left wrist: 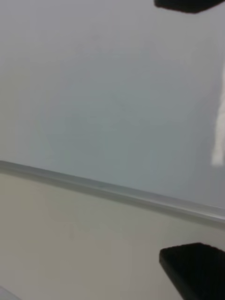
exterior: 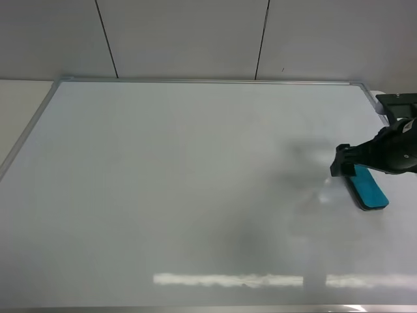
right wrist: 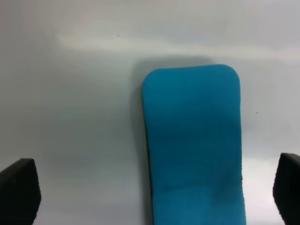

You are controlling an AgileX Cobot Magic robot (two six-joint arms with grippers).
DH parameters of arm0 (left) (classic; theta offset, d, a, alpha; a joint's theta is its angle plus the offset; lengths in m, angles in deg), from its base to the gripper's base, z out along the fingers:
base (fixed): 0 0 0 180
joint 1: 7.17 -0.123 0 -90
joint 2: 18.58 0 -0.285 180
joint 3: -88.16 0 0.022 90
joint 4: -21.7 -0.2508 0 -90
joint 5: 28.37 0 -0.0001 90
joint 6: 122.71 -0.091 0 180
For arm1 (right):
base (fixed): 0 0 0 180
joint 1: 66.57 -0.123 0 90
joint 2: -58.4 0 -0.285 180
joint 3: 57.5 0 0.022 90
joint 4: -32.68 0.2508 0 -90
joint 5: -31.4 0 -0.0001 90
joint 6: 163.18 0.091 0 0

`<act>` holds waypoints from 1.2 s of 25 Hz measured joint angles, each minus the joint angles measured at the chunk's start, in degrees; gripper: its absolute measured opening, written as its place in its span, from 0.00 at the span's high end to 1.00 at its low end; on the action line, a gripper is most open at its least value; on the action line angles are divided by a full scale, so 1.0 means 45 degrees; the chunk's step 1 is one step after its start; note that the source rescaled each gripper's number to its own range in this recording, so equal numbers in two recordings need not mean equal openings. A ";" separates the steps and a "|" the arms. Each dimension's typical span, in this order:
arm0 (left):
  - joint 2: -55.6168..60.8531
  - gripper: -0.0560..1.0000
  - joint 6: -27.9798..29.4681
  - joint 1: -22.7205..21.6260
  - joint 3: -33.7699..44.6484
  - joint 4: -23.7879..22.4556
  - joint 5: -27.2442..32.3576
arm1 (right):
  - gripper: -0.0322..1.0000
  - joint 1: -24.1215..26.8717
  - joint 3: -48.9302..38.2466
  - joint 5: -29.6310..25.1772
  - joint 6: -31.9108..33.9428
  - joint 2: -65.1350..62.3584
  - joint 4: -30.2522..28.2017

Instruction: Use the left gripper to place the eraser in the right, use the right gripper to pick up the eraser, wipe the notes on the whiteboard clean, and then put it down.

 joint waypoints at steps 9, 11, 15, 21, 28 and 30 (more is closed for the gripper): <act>0.0000 0.00 0.0000 0.0000 0.0000 0.0000 0.0000 | 0.00 -0.0083 0.0184 -0.0846 0.0089 -0.5608 0.0322; 0.0000 0.00 0.0000 0.0000 0.0000 0.0000 0.0000 | 0.00 -0.0083 0.0505 -0.1371 0.0089 -0.7561 0.0322; 0.0000 0.00 0.0000 0.0000 0.0000 0.0000 0.0000 | 0.00 -0.0083 0.1357 -0.2269 0.0089 -1.1317 -0.0026; 0.0000 0.00 0.0000 0.0000 0.0000 0.0000 0.0000 | 0.00 -0.0083 0.1801 -0.5069 0.0089 -1.5030 -0.0243; 0.0000 0.00 0.0000 0.0000 0.0000 0.0000 0.0000 | 0.00 -0.0083 0.1722 -1.0269 0.0183 -1.7916 -0.0347; 0.0000 0.00 0.0000 0.0000 0.0000 0.0000 0.0000 | 0.00 -0.0083 0.0767 -1.0688 0.0193 -1.8784 -0.0378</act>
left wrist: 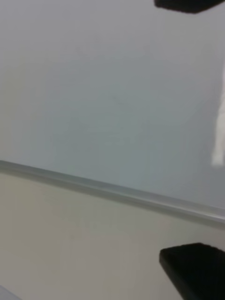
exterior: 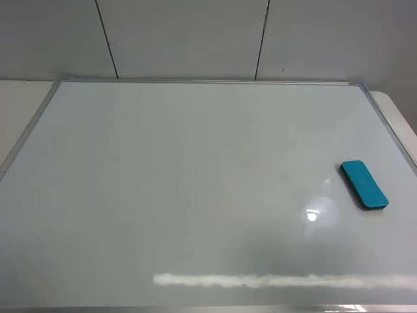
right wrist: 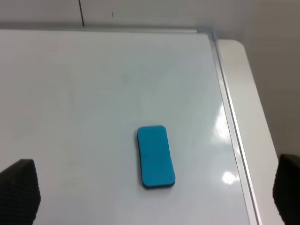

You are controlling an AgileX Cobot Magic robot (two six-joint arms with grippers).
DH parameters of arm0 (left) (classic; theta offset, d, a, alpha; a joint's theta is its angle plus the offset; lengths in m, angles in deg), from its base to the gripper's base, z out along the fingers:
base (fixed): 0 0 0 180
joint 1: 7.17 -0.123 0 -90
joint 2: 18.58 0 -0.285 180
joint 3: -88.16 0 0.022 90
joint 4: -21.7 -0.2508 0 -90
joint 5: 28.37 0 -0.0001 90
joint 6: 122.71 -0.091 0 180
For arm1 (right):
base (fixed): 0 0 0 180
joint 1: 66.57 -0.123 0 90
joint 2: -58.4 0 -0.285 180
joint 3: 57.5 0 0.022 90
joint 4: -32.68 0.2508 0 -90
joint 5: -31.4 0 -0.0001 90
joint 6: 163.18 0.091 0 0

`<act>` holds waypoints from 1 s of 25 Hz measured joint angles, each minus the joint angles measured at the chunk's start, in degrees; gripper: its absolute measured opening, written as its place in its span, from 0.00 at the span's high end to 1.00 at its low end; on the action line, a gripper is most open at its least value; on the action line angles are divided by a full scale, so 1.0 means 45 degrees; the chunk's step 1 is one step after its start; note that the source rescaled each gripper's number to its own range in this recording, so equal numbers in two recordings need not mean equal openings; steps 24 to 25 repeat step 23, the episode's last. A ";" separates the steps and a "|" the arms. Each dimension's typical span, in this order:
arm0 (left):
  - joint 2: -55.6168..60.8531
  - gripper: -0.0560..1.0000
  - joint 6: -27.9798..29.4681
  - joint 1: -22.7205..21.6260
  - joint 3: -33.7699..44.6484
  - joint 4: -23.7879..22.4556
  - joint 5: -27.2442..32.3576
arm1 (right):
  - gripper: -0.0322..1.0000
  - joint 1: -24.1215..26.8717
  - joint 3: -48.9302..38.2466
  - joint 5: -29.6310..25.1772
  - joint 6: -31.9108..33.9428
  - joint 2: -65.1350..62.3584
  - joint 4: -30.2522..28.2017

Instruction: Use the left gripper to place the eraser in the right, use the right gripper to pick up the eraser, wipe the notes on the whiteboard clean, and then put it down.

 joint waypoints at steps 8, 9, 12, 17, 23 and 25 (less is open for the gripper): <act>0.0000 0.00 0.0000 0.0000 0.0000 0.0000 0.0000 | 0.00 0.0000 -0.2267 0.1049 0.0000 -0.0364 -0.0261; 0.0000 0.00 0.0000 0.0000 0.0000 0.0000 0.0000 | 0.00 0.0000 -0.2290 0.1049 0.0016 -0.0364 -0.0333; 0.0000 0.00 -0.0015 0.0000 0.0000 0.0000 0.0000 | 0.00 0.0000 -0.2303 0.1079 0.0085 -0.0364 -0.0337; 0.0000 0.00 -0.0015 0.0000 0.0000 0.0000 0.0000 | 0.00 0.0000 -0.2303 0.1079 0.0090 -0.0364 -0.0337; 0.0000 0.00 -0.0027 0.0000 0.0000 0.0000 0.0000 | 0.00 0.0000 -0.2303 0.1079 0.0090 -0.0364 -0.0337; 0.0000 0.00 -0.0027 0.0000 0.0000 0.0000 0.0000 | 0.00 0.0000 -0.2303 0.1079 0.0090 -0.0364 -0.0337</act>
